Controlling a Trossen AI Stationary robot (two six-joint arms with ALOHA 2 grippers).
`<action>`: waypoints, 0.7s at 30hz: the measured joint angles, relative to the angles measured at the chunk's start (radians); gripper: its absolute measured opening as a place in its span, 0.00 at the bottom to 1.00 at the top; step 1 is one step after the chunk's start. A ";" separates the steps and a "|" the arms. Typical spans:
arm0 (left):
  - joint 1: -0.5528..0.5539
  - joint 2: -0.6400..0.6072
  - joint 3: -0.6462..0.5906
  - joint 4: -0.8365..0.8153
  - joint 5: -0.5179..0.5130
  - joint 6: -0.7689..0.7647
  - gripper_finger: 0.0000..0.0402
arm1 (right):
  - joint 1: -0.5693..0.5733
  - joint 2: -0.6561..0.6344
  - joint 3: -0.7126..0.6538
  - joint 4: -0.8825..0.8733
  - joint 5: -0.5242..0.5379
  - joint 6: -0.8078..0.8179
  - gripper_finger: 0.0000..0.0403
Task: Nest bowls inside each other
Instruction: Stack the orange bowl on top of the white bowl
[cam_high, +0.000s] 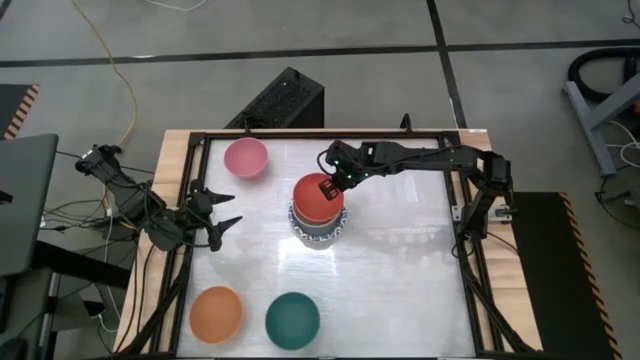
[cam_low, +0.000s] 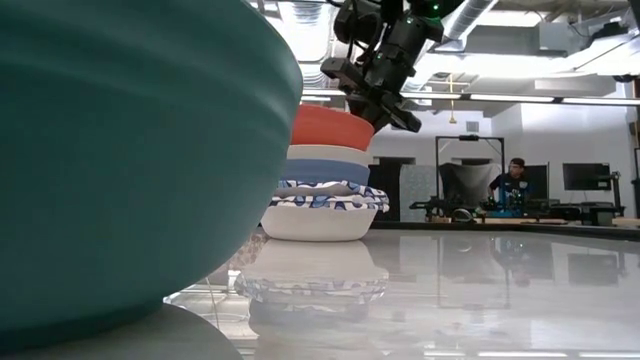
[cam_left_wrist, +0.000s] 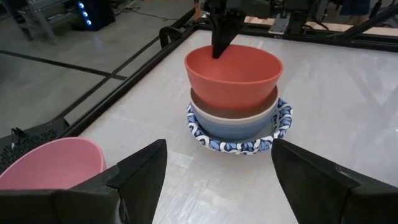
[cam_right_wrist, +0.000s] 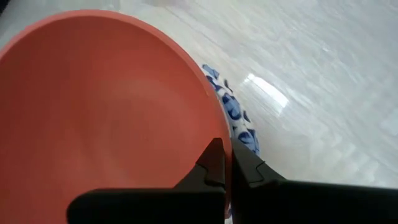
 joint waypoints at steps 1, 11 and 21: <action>0.000 0.000 0.000 0.000 0.000 0.000 0.69 | 0.000 0.000 0.000 -0.003 0.000 0.000 0.02; 0.000 0.000 0.000 0.000 0.001 0.000 0.69 | -0.007 0.106 0.020 0.003 -0.033 -0.005 0.02; 0.000 0.000 0.000 -0.001 0.002 0.009 0.69 | -0.005 0.089 0.063 -0.015 -0.036 -0.035 0.06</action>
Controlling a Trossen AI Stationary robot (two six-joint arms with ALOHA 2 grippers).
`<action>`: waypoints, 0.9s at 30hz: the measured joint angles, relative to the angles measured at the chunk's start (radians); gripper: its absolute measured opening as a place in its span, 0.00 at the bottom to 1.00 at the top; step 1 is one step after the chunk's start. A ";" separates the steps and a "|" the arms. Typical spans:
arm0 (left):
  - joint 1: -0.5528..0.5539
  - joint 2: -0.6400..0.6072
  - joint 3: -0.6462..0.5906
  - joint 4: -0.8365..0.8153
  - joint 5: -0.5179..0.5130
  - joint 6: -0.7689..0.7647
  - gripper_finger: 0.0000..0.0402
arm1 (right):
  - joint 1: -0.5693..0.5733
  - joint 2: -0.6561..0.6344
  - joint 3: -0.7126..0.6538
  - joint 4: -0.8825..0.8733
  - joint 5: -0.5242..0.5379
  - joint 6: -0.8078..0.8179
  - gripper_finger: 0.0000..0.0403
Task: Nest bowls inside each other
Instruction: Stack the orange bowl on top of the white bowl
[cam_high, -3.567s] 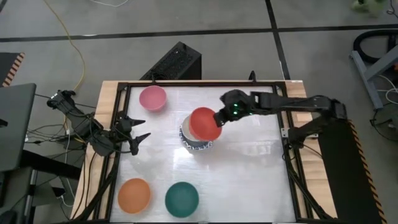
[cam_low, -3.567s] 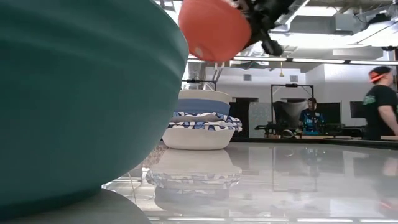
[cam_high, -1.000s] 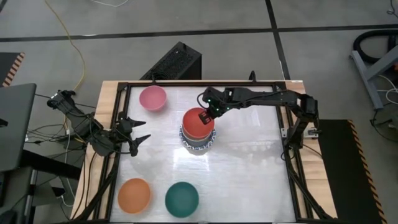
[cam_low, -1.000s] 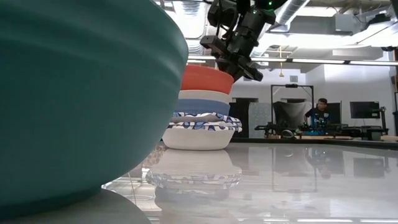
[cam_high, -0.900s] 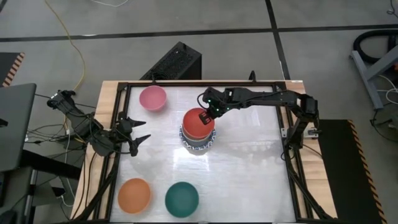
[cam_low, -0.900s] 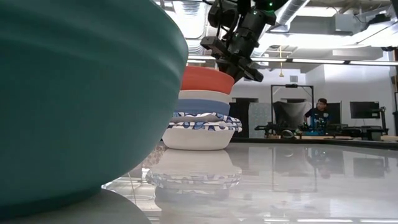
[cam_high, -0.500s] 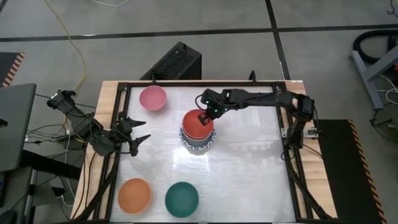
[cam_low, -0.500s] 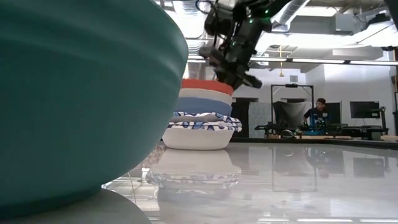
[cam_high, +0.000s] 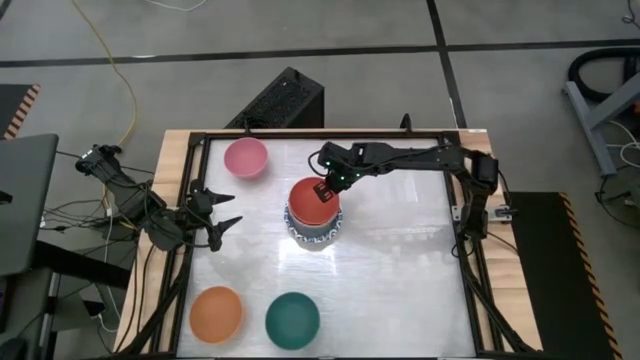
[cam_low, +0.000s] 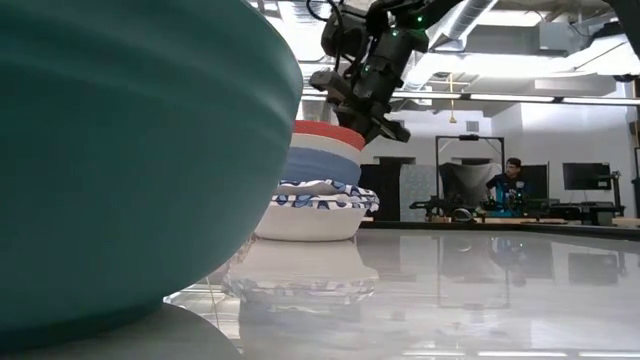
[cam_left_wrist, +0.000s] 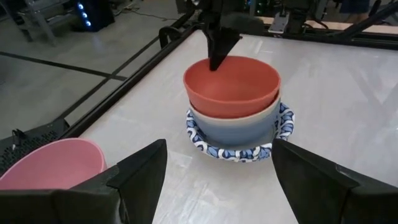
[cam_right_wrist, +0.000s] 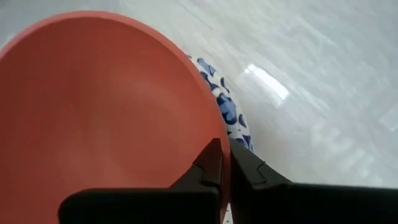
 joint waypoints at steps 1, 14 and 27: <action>0.000 0.000 0.000 0.000 0.000 0.000 0.69 | 0.001 -0.002 0.004 -0.005 -0.008 -0.002 0.07; 0.000 0.000 0.000 0.000 0.001 -0.001 0.69 | 0.013 0.001 0.019 -0.046 -0.074 0.001 0.06; 0.000 0.000 0.000 0.000 0.001 -0.003 0.69 | 0.013 0.008 0.020 -0.044 -0.046 0.001 0.08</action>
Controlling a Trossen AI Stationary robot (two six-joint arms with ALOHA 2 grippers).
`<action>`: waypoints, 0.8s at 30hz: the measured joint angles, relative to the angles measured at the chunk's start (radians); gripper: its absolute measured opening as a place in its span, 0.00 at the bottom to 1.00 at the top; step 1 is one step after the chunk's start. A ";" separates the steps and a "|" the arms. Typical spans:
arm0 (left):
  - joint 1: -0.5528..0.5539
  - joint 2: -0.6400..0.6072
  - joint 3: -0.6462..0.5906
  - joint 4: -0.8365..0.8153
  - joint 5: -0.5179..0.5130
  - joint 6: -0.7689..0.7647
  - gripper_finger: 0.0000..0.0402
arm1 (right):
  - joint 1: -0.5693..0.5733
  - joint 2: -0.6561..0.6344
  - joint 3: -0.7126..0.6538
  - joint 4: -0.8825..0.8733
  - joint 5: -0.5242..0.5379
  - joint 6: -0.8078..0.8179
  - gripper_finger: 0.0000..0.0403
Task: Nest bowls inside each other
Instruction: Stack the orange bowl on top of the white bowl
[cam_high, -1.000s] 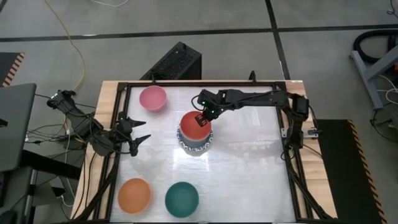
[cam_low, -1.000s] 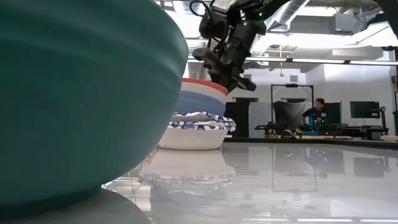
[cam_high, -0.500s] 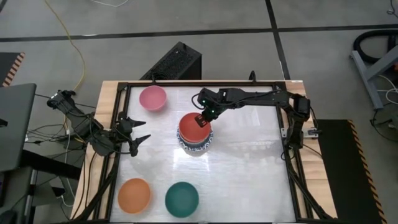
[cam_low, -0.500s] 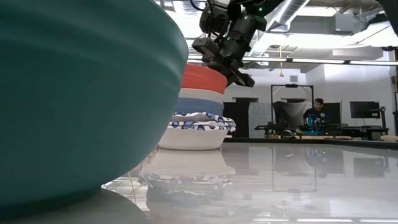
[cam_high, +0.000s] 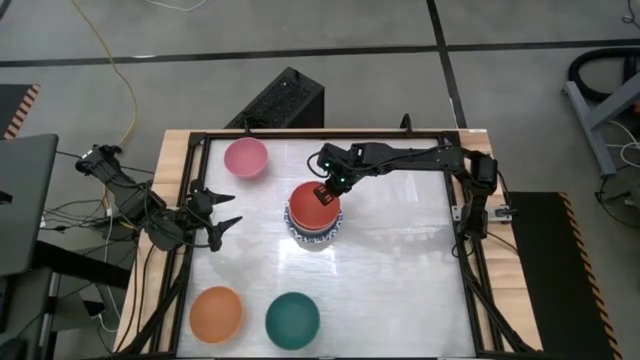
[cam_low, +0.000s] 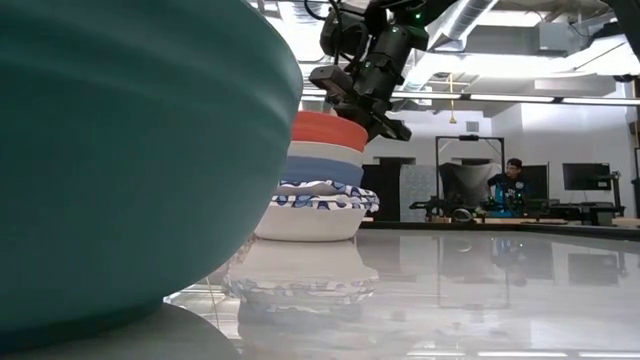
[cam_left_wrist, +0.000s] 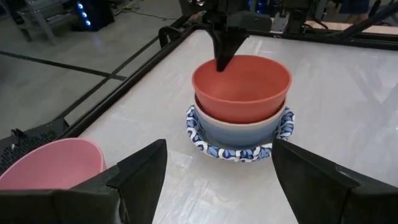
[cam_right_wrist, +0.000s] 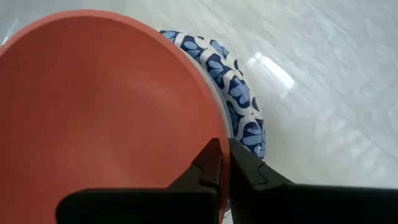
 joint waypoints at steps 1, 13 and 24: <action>0.000 0.000 0.000 0.000 0.000 -0.003 0.69 | 0.000 0.000 0.000 -0.002 0.000 0.000 0.08; 0.000 0.000 0.000 0.000 0.000 -0.003 0.69 | 0.003 0.000 0.000 -0.002 0.003 -0.026 0.15; 0.000 0.000 0.000 0.000 0.000 -0.002 0.69 | 0.014 0.000 0.000 0.002 0.003 -0.056 0.31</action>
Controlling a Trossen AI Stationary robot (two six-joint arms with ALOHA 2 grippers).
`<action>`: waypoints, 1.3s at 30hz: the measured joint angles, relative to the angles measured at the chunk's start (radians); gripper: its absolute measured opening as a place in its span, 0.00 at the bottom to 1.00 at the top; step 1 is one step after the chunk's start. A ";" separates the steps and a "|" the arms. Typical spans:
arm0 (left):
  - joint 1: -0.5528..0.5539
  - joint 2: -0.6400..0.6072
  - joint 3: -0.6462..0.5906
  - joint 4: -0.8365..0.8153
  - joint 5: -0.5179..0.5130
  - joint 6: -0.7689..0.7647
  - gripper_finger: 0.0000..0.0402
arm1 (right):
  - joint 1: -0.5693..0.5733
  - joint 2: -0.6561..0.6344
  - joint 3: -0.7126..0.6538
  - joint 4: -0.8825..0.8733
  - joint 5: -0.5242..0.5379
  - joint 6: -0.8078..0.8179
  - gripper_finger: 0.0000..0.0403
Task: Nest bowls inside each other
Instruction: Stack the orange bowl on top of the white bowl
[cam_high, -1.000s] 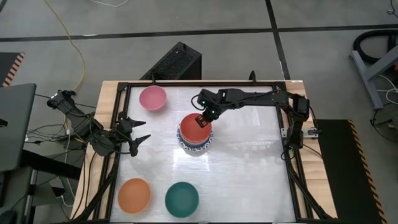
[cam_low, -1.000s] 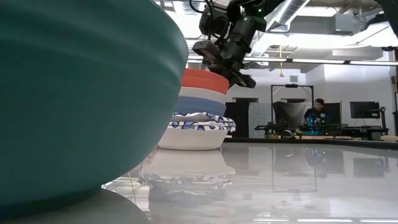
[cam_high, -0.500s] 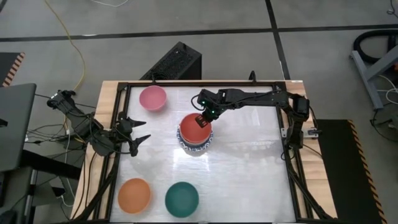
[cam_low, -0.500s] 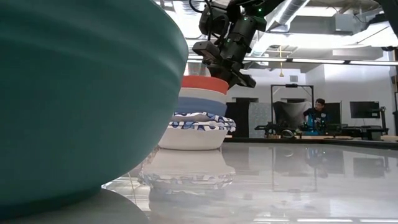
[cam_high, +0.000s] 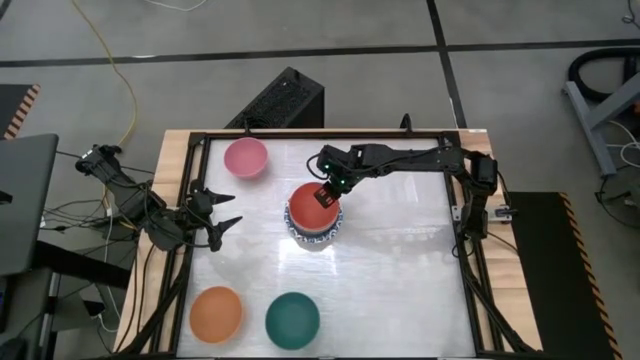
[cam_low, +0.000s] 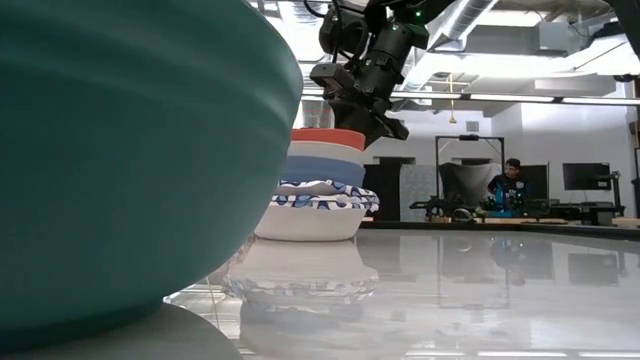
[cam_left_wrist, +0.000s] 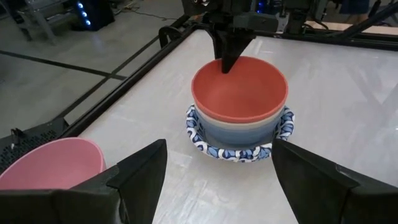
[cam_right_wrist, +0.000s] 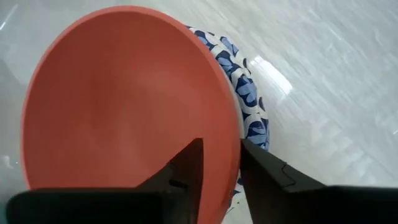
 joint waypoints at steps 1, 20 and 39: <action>0.000 0.000 0.000 0.000 0.000 0.000 0.69 | 0.000 0.000 0.000 0.000 0.000 0.000 0.33; 0.000 0.000 0.000 -0.001 0.000 0.000 0.69 | -0.014 -0.020 -0.001 0.076 0.018 -0.023 0.38; 0.000 0.000 0.000 -0.006 0.053 -0.001 0.69 | 0.060 -0.084 -0.038 0.094 0.176 -0.119 0.21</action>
